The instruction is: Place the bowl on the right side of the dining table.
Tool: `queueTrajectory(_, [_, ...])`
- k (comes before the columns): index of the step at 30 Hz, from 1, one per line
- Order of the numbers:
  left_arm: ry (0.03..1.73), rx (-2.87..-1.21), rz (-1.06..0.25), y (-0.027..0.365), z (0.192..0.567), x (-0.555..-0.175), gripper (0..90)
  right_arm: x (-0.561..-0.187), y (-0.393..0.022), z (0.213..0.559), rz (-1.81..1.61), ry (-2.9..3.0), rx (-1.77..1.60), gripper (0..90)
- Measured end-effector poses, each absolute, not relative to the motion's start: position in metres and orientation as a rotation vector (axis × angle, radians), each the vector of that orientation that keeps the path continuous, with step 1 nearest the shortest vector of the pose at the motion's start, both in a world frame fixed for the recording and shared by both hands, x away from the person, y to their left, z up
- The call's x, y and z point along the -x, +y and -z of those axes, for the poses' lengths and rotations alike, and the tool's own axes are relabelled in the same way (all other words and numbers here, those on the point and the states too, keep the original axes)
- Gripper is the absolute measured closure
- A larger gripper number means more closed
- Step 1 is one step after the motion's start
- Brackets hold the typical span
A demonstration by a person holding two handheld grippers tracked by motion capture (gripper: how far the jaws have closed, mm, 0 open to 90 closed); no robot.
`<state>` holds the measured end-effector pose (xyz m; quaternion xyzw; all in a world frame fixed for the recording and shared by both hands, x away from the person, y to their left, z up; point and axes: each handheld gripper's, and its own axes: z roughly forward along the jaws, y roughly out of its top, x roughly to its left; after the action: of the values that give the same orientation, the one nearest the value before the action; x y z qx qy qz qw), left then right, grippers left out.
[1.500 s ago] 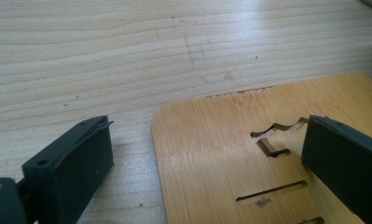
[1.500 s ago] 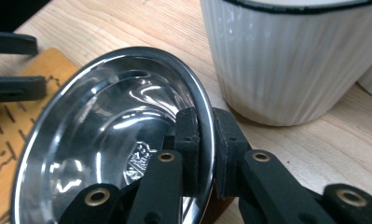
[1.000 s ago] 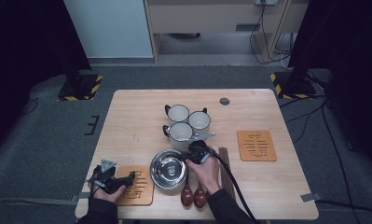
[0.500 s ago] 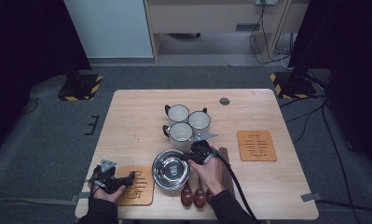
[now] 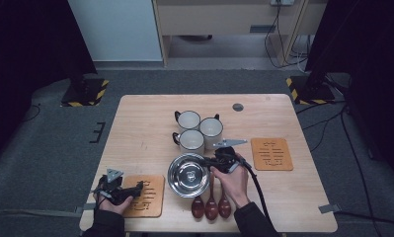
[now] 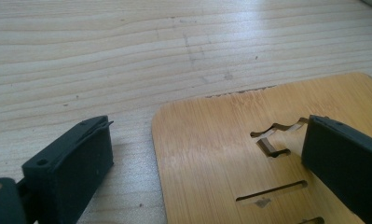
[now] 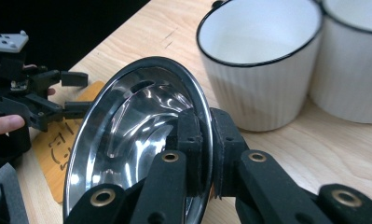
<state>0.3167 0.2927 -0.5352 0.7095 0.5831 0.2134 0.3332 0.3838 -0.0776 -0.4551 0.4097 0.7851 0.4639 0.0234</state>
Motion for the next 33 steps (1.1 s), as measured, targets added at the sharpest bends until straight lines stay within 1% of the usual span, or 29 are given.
queueTrajectory(11, [1.523,-1.853,-0.557,0.293,0.535,-0.317,1.0,-0.378,-0.117,0.444,-1.485,2.34,-1.303,84.3])
queueTrajectory(23, [1.523,-1.849,-0.557,0.292,0.535,-0.317,1.0,-0.375,-0.163,0.441,-1.495,2.25,-1.364,84.3])
queueTrajectory(33, [1.524,-1.849,-0.558,0.292,0.535,-0.317,0.9,-0.374,-0.192,0.436,-1.51,2.172,-1.402,84.3])
